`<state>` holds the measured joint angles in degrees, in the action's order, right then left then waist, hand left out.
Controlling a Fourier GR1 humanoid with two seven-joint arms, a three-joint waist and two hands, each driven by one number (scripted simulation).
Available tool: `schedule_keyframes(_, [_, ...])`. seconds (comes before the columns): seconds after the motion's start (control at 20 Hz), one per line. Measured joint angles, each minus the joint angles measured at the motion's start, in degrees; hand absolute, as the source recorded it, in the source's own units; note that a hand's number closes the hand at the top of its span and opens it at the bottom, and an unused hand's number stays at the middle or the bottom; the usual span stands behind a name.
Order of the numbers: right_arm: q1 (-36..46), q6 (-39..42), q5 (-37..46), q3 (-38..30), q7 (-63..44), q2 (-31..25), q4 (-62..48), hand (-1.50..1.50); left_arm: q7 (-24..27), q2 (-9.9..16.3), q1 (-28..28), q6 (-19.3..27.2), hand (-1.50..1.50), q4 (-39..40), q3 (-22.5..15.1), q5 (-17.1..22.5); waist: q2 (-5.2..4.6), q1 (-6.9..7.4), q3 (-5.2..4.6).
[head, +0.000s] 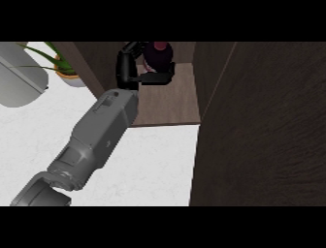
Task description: Pick up the wine, place it into the cabinet and close the cabinet
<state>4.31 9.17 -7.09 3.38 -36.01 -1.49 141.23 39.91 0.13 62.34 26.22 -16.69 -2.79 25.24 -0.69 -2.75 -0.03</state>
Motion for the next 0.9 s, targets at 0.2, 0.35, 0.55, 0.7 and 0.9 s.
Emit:
schedule_keyframes(0.2, [0.6, -0.2, 0.0, 0.7, -0.2, 0.4, -0.3, -1.50, 0.6, -0.2, 0.9, -1.7, 1.50, 1.7, 2.2, 2.5, -0.08, -0.35, 0.01])
schedule_keyframes(0.35, [0.3, -0.1, 0.1, 1.0, 0.3, 0.7, -0.5, -1.50, 0.9, -0.2, 1.3, -3.7, 1.50, 2.9, 3.3, 3.1, 0.00, -0.43, 0.18])
schedule_keyframes(0.55, [0.3, 0.1, 0.2, 1.1, 1.0, 0.7, -0.8, -1.50, 1.6, -0.2, 2.2, -4.4, 1.50, 4.5, 4.2, 3.5, 0.03, -0.49, 0.22])
schedule_keyframes(0.7, [0.0, 0.2, 0.2, 1.5, 1.3, 0.8, -0.8, -1.50, 2.7, -0.1, 2.5, -4.9, 1.50, 5.5, 5.0, 3.5, 0.00, -0.71, 0.26])
schedule_keyframes(0.9, [0.9, 0.2, 0.3, 1.3, 0.8, 0.4, -0.8, -1.50, 3.3, 0.0, 3.1, -5.4, 1.50, 6.8, 5.6, 3.2, -0.05, -0.84, 0.24])
